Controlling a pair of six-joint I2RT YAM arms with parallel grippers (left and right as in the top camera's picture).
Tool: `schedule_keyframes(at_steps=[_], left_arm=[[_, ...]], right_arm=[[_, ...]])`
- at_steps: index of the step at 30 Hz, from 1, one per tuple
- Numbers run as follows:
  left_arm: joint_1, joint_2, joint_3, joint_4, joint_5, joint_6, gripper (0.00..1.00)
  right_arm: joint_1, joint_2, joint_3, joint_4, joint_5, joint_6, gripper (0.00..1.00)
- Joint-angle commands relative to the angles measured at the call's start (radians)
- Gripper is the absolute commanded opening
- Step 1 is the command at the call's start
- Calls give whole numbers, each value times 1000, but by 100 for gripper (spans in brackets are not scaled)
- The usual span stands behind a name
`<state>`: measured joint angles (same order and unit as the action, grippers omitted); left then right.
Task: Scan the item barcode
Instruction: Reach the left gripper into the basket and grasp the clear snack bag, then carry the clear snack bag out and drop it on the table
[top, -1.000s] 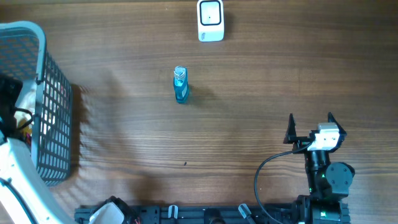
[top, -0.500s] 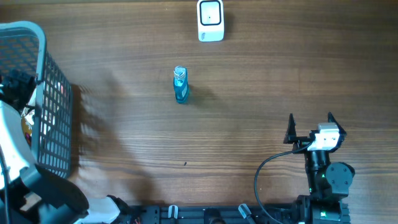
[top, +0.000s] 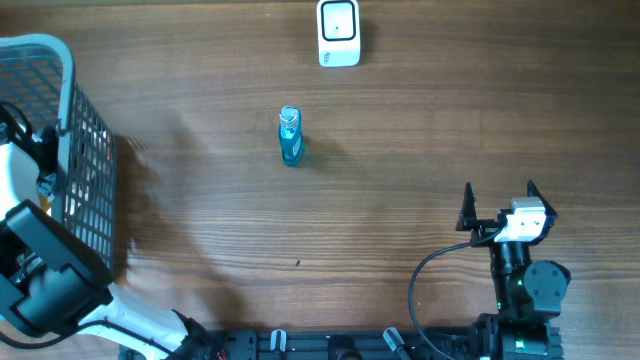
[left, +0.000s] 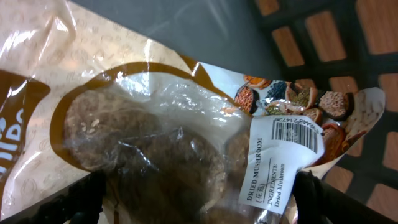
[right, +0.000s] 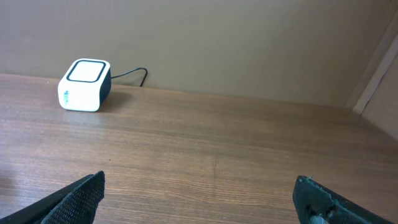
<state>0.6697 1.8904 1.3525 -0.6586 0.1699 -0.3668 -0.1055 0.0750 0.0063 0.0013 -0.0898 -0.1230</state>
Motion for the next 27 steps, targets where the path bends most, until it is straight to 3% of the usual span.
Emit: schedule_keyframes(at_steps=[1, 3, 4, 7, 9, 14, 23, 27], left_arm=[[-4, 93, -20, -64, -48, 23, 98], [-4, 103, -20, -82, -48, 23, 66], [-4, 103, -20, -86, -48, 23, 35], [-4, 102, -20, -78, -48, 23, 4], [-4, 94, -8, -76, -43, 14, 4], [-4, -38, 51, -40, 177, 15, 4], [-4, -459, 51, 35, 209, 15, 4], [-5, -680, 51, 47, 333, 16, 4]], right_arm=[[3, 1, -1, 4, -16, 18, 100], [3, 1, -1, 4, -16, 18, 100], [3, 1, -1, 4, -16, 18, 100], [3, 1, -1, 4, -16, 18, 100], [3, 1, -1, 4, -16, 18, 100], [3, 1, -1, 4, -16, 18, 100], [3, 1, -1, 4, -16, 18, 100], [3, 1, -1, 4, -16, 18, 100]])
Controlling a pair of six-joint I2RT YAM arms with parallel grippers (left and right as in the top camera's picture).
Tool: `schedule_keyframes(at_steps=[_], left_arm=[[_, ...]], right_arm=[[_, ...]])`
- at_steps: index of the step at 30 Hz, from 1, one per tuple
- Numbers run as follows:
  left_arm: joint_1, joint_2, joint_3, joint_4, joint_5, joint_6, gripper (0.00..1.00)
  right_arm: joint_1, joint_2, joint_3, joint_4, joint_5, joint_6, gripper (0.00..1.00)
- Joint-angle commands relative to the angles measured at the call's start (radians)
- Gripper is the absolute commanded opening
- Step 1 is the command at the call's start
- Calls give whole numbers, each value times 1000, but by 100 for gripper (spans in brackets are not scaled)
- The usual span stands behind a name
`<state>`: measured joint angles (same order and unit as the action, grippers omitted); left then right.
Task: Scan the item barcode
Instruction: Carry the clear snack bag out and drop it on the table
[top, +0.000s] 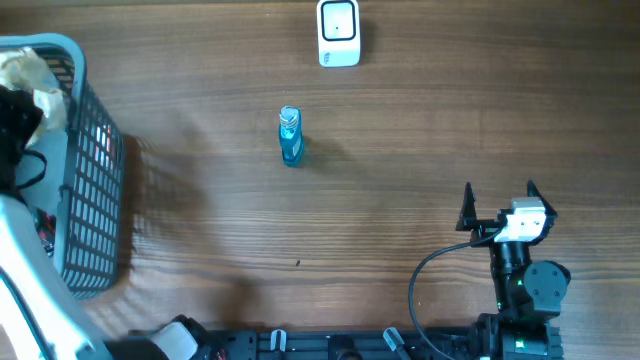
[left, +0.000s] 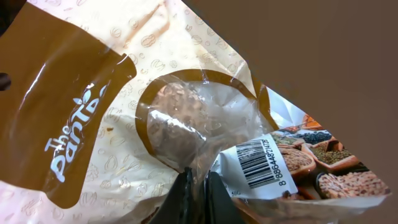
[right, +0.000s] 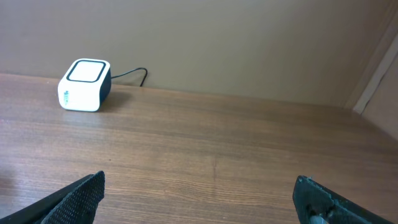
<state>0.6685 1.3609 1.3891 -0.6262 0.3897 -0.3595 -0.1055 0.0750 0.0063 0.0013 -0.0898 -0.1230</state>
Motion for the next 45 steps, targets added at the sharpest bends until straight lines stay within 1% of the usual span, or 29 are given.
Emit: schedule_keyframes(at_steps=[1, 4, 6, 7, 10, 11, 13, 14, 15, 16, 17, 19, 20, 22, 24, 28, 31, 32, 33, 34, 35, 36, 38, 40, 42, 43, 44, 45], left_arm=[[-4, -193, 14, 14, 124, 8, 4], [-23, -375, 14, 10, 126, 6, 4], [-63, -470, 14, -29, 127, -49, 4], [-122, -501, 14, -91, 127, -67, 4], [-275, -496, 13, -257, 174, -67, 4], [-363, -483, 11, -309, 196, -63, 4], [-528, -459, 11, -345, 207, -63, 4], [-640, -441, 11, -357, 196, -65, 4], [-721, -420, 11, -372, 161, -68, 4], [-795, -394, 11, -405, 86, -68, 4], [-874, -357, 7, -457, -34, -89, 4], [-999, -272, -13, -560, -261, -179, 4], [-1048, -219, -24, -614, -370, -227, 4], [-1096, -142, -45, -655, -533, -292, 4], [-1114, -50, -76, -631, -567, -307, 4], [-1116, 137, -182, -503, -576, -307, 4], [-1115, 267, -188, -480, -665, -307, 4], [-1115, 284, -188, -480, -668, -307, 4], [-1115, 287, -188, -480, -668, -306, 18], [-1115, 286, -188, -480, -669, -299, 52], [-1115, 283, -185, -480, -676, -299, 72], [-1112, 277, -179, -481, -679, -292, 87], [-1083, 248, -101, -521, -679, -246, 91], [-1044, 220, 0, -585, -679, -246, 93], [-982, 174, 162, -678, -679, -245, 95], [-947, 145, 247, -715, -674, -211, 96], [-908, 111, 325, -736, -670, -164, 100], [-872, 83, 382, -739, -672, -136, 100]], right_arm=[[3, 1, -1, 4, -16, 18, 100], [3, 1, -1, 4, -16, 18, 100], [3, 1, -1, 4, -16, 18, 100], [3, 1, -1, 4, -16, 18, 100], [3, 1, -1, 4, -16, 18, 100], [3, 1, -1, 4, -16, 18, 100], [3, 1, -1, 4, -16, 18, 100], [3, 1, -1, 4, -16, 18, 100], [3, 1, -1, 4, -16, 18, 100], [3, 1, -1, 4, -16, 18, 100], [3, 1, -1, 4, -16, 18, 100], [3, 1, -1, 4, -16, 18, 100], [3, 1, -1, 4, -16, 18, 100], [3, 1, -1, 4, -16, 18, 100], [3, 1, -1, 4, -16, 18, 100], [3, 1, -1, 4, -16, 18, 100], [3, 1, -1, 4, -16, 18, 100], [3, 1, -1, 4, -16, 18, 100], [3, 1, -1, 4, -16, 18, 100], [3, 1, -1, 4, -16, 18, 100], [3, 1, -1, 4, -16, 18, 100], [3, 1, -1, 4, -16, 18, 100], [3, 1, -1, 4, -16, 18, 100], [3, 1, -1, 4, -16, 18, 100], [3, 1, -1, 4, -16, 18, 100], [3, 1, -1, 4, -16, 18, 100], [3, 1, -1, 4, -16, 18, 100], [3, 1, -1, 4, -16, 18, 100]])
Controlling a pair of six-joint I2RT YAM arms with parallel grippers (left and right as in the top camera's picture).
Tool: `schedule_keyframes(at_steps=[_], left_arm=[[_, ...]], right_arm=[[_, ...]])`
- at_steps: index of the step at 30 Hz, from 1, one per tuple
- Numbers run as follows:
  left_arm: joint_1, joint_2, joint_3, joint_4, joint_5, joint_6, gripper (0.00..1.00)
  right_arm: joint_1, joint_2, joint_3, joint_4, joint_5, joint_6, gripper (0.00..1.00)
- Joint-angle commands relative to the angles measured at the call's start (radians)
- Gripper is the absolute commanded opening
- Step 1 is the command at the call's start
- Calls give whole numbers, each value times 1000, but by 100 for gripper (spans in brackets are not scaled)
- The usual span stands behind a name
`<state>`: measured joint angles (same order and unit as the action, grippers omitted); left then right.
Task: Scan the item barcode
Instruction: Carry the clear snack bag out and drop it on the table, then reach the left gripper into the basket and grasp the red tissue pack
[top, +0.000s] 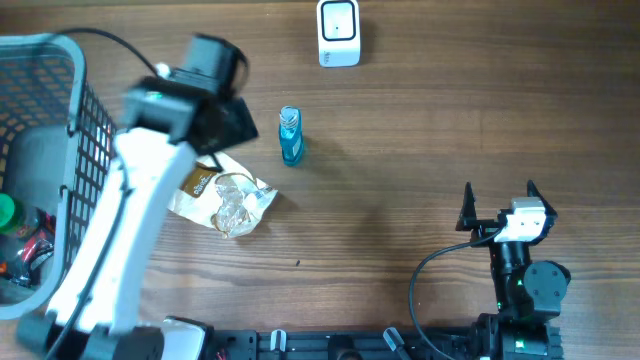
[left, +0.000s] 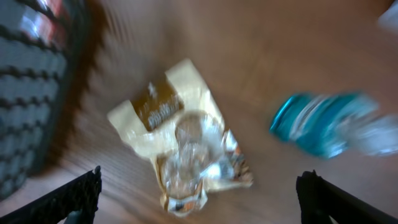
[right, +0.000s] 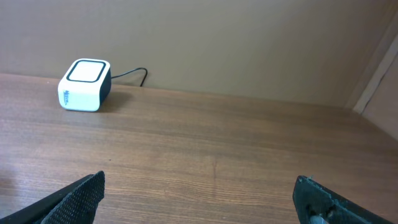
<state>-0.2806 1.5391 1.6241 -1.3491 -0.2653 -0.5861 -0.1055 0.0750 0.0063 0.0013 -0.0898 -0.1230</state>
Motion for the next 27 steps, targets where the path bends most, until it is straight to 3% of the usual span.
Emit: schedule_keyframes(at_steps=[1, 3, 6, 10, 13, 15, 16, 17, 19, 23, 27], left_arm=[[152, -137, 222, -3, -17, 132, 100], [317, -187, 286, 40, -17, 138, 100], [670, -226, 291, 125, -19, 124, 100], [952, -119, 291, 99, 15, -55, 100], [991, 5, 291, 150, 14, -79, 100], [991, 81, 291, 211, 35, 12, 97], [991, 114, 291, 248, 103, 140, 91], [990, 159, 291, 257, 264, 344, 91], [990, 216, 291, 218, 400, 496, 98], [991, 349, 278, 133, 414, 583, 99], [990, 404, 240, 145, 453, 640, 99]], right_arm=[[3, 1, -1, 4, -16, 18, 100], [3, 1, -1, 4, -16, 18, 100], [3, 1, -1, 4, -16, 18, 100], [3, 1, -1, 4, -16, 18, 100], [3, 1, -1, 4, -16, 18, 100], [3, 1, -1, 4, -16, 18, 100], [3, 1, -1, 4, -16, 18, 100], [3, 1, -1, 4, -16, 18, 100], [3, 1, -1, 4, -16, 18, 100], [3, 1, -1, 4, -16, 18, 100], [3, 1, -1, 4, -16, 18, 100]])
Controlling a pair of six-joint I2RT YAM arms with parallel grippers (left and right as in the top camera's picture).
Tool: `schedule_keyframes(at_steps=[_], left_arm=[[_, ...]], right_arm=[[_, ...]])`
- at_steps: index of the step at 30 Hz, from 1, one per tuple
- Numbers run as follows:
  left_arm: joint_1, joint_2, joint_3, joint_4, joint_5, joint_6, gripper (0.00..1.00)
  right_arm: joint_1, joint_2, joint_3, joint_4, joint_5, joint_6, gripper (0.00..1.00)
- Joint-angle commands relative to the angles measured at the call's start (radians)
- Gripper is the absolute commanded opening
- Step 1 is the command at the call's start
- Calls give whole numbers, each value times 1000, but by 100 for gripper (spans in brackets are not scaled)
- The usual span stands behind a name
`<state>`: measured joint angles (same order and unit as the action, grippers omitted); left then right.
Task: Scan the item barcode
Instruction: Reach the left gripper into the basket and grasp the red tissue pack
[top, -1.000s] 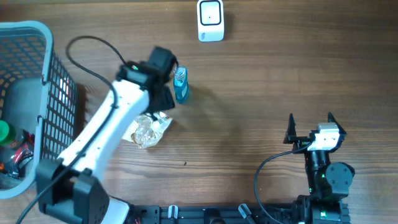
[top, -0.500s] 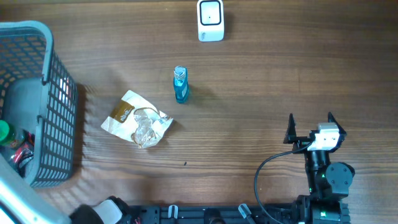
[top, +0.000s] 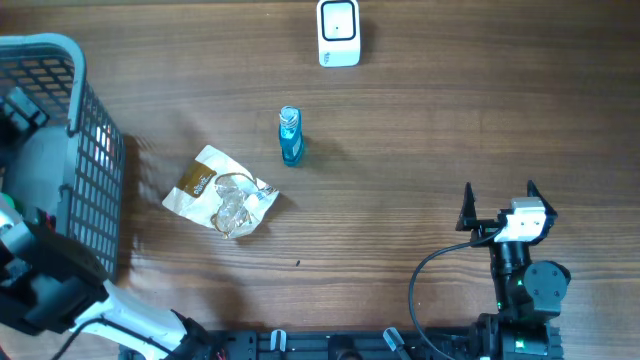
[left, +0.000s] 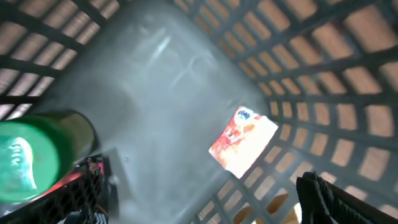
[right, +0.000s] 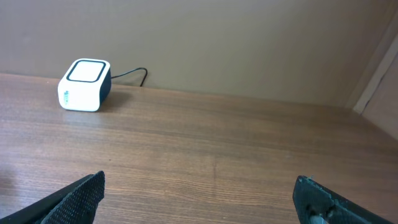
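The dried mushroom bag (top: 220, 192), tan and brown with a clear window, lies flat on the table left of centre. A blue bottle (top: 290, 135) stands just beyond it. The white scanner (top: 339, 32) sits at the far edge, and the right wrist view shows the scanner (right: 84, 84) too. My left gripper (left: 200, 186) is open inside the grey basket (top: 95, 150), above a green-capped bottle (left: 31, 152) and a small red-and-white packet (left: 244, 140). My right gripper (top: 498, 190) rests open at the near right, holding nothing.
The basket's wire wall (left: 323, 81) surrounds the left gripper on all sides. The scanner's cable (right: 134, 76) runs off behind it. A wall rises along the table's far edge in the right wrist view.
My left gripper has gone from above the table, near the bag and blue bottle, to inside the basket. It stays open. The bag lies where it was; the right arm is unmoved.
First my left gripper was open over the mushroom bag in the basket. Then it was shut on the bag, held up. Later the bag lay on the table with the gripper open above it. Now the gripper is in the basket again.
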<state>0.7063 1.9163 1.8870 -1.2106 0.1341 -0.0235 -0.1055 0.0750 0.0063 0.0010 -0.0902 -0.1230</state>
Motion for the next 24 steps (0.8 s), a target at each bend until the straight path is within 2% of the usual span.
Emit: schedule_keyframes(at_steps=[1, 4, 6, 15, 17, 22, 24], left_arm=[[3, 41, -23, 6, 53, 77, 99], [2, 86, -23, 5, 67, 76, 96], [-9, 111, -24, 2, 134, 119, 93], [-60, 147, -176, 134, 131, 143, 93], [-61, 147, -210, 178, 137, 143, 86], [-61, 147, -303, 274, 231, 143, 84], [-61, 147, -323, 288, 249, 144, 74]], right_arm=[[3, 1, -1, 4, -16, 18, 100], [3, 1, -1, 4, -16, 18, 100], [3, 1, -1, 5, -16, 18, 100], [3, 1, -1, 4, -16, 18, 100], [3, 1, -1, 5, -16, 18, 100], [3, 1, -1, 4, -16, 18, 100], [3, 1, -1, 4, -16, 18, 100]])
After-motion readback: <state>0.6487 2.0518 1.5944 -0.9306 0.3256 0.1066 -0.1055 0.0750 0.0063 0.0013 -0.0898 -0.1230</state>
